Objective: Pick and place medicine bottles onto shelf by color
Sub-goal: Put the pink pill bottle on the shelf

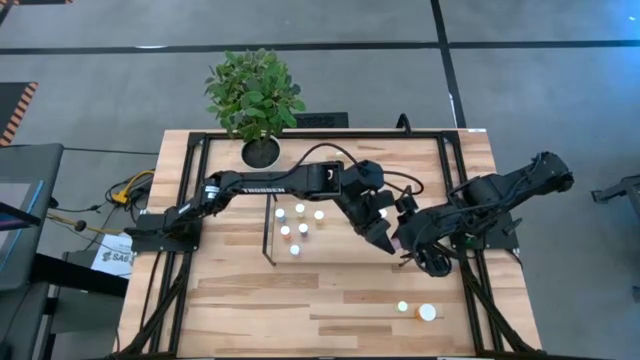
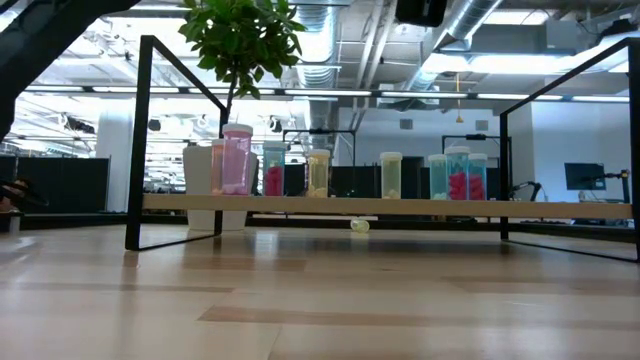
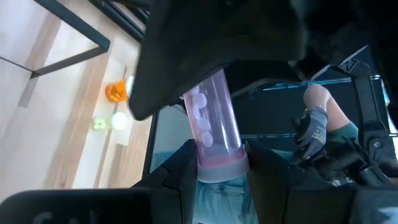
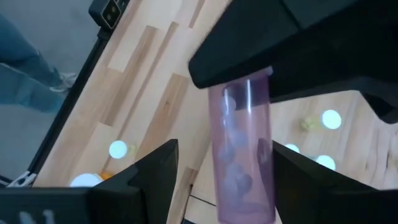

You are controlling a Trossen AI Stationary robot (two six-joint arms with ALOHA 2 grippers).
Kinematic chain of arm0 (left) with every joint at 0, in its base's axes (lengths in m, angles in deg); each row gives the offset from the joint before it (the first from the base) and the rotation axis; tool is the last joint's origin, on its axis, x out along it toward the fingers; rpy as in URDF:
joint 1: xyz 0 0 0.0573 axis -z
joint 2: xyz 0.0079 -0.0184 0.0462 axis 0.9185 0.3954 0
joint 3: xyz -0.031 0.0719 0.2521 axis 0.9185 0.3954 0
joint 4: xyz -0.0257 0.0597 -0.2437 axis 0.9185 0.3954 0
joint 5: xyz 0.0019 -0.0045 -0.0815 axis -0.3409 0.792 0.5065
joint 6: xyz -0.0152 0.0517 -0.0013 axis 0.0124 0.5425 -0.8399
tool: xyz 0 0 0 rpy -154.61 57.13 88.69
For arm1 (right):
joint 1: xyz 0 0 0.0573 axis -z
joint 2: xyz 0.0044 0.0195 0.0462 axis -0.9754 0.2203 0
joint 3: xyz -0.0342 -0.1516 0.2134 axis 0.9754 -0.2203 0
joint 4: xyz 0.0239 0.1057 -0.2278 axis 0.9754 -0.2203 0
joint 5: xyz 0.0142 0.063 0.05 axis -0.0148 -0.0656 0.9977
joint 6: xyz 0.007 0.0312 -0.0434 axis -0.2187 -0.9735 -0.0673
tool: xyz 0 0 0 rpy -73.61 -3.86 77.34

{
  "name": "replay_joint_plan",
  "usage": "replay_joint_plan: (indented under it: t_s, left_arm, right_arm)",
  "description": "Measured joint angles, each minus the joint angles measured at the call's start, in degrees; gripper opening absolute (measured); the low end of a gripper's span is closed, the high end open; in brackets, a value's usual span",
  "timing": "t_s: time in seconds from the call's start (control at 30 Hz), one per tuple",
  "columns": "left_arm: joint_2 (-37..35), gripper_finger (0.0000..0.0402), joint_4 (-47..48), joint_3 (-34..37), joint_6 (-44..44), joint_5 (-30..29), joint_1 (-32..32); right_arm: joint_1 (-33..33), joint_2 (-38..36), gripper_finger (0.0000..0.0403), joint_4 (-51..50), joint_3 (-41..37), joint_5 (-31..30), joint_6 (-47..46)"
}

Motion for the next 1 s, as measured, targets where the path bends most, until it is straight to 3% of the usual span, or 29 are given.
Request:
replay_joint_plan:
  t_s: [0.17,0.57,0.73,1.0]
  left_arm:
    - [0.0,0.0098,0.5,0.0,-0.5,1.2,0.2]
    - [0.0,0.0098,0.6,0.0,-0.9,1.3,0.3]
    - [0.0,0.0109,0.6,0.0,0.5,-0.5,0.4]
    - [0.0,0.0187,-0.1,0.0,0.7,-4.3,0.2]
  right_arm:
    - [0.0,-0.1,0.0223,0.0,0.0,0.0,0.1]
    - [0.0,-0.1,0.0095,-0.1,0.0,-0.2,0.2]
    - [0.0,-0.1,0.0100,-0.5,0.0,0.0,0.0]
    - [0.0,-0.1,0.0103,-3.1,0.0,0.2,-2.8]
